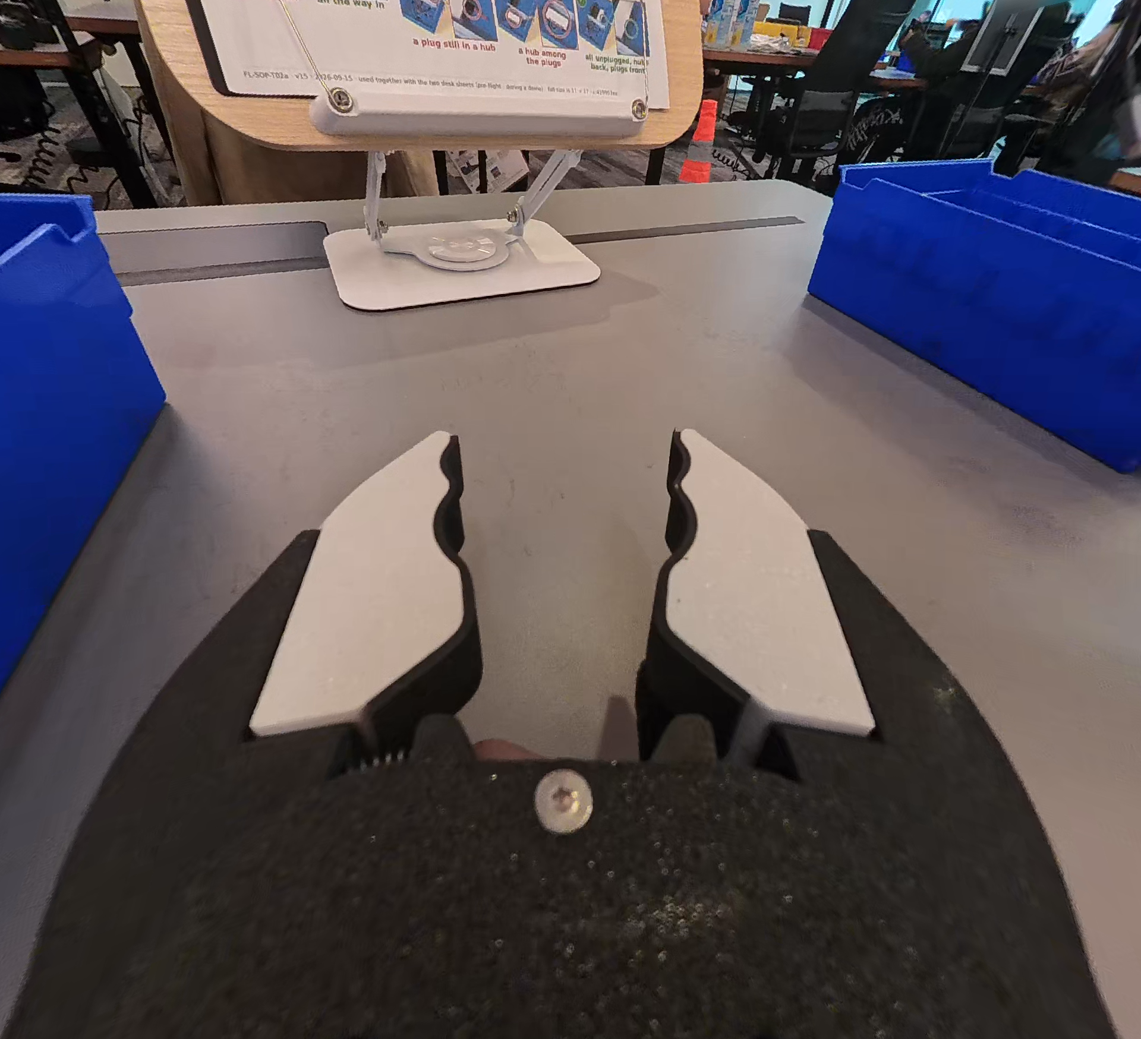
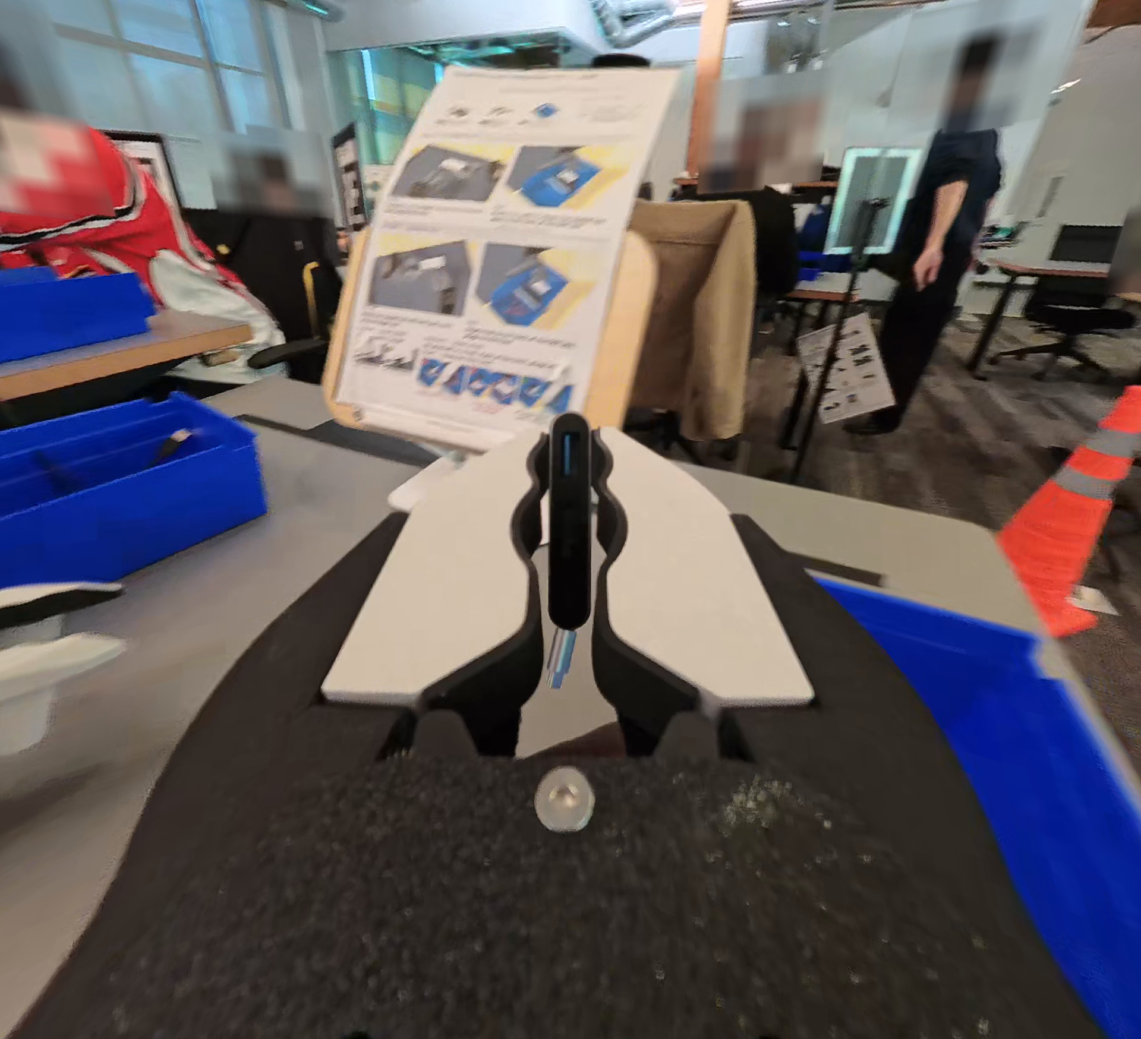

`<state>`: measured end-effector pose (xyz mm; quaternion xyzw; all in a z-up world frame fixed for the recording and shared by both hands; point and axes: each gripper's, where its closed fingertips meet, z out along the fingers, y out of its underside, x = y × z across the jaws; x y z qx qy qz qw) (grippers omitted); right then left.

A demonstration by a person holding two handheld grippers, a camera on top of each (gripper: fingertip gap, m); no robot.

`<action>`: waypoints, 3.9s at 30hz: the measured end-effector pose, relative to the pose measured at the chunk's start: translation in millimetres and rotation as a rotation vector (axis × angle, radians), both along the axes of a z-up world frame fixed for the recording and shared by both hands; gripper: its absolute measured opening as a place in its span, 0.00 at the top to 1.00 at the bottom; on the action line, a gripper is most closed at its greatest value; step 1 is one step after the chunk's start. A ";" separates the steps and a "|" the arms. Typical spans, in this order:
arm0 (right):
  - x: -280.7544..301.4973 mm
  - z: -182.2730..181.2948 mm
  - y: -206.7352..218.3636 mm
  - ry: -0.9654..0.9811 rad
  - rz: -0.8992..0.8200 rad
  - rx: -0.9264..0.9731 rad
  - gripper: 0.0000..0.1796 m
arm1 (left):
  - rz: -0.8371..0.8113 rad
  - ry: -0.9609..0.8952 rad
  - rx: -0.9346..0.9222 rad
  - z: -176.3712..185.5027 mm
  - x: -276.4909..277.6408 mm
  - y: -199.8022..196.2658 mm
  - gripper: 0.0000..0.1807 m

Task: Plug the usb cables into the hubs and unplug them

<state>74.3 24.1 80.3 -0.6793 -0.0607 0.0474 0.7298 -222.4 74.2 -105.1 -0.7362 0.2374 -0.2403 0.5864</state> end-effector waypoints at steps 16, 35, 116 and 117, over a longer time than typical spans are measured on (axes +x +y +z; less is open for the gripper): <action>178.3 -108.7 59.0 -0.015 -0.184 -0.655 0.93 | -0.015 0.018 0.015 0.2 4.2 -2.8 0.65; 205.1 -232.8 85.9 0.072 -0.335 -0.898 0.76 | -0.036 0.026 -0.002 -2.7 6.0 -3.9 0.65; -156.7 -181.9 10.9 -0.122 0.246 -0.182 0.82 | -0.278 0.947 -0.425 24.2 -175.4 169.9 0.68; -157.0 -182.3 11.1 -0.120 0.250 -0.185 0.82 | -0.315 0.958 -0.484 11.4 -174.0 174.9 0.67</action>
